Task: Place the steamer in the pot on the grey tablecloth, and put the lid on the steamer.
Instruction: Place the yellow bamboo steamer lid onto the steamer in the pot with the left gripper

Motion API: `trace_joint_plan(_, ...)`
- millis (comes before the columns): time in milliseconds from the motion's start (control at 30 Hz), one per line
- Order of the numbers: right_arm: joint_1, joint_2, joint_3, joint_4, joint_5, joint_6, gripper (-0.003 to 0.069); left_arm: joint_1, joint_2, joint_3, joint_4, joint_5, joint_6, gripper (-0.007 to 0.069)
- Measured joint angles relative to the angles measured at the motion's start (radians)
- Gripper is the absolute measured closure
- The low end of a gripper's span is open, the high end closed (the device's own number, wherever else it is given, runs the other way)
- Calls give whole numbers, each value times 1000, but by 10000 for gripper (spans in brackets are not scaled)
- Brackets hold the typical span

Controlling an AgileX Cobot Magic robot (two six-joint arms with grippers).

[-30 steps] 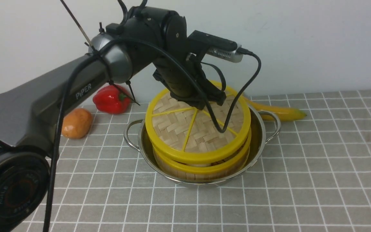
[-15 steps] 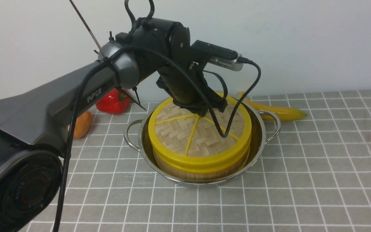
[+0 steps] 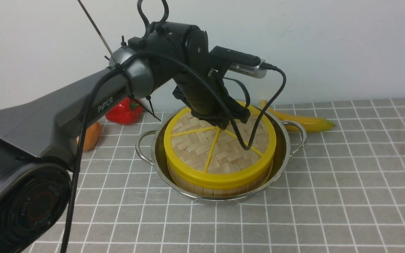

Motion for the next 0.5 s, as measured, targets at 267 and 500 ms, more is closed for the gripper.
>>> trace_joint_plan(267,0,0,0,0,0,4,327,0,0,0,0,1,0,504)
trace_joint_plan(500,0,0,0,0,0,5,327,0,0,0,3,0,0,480)
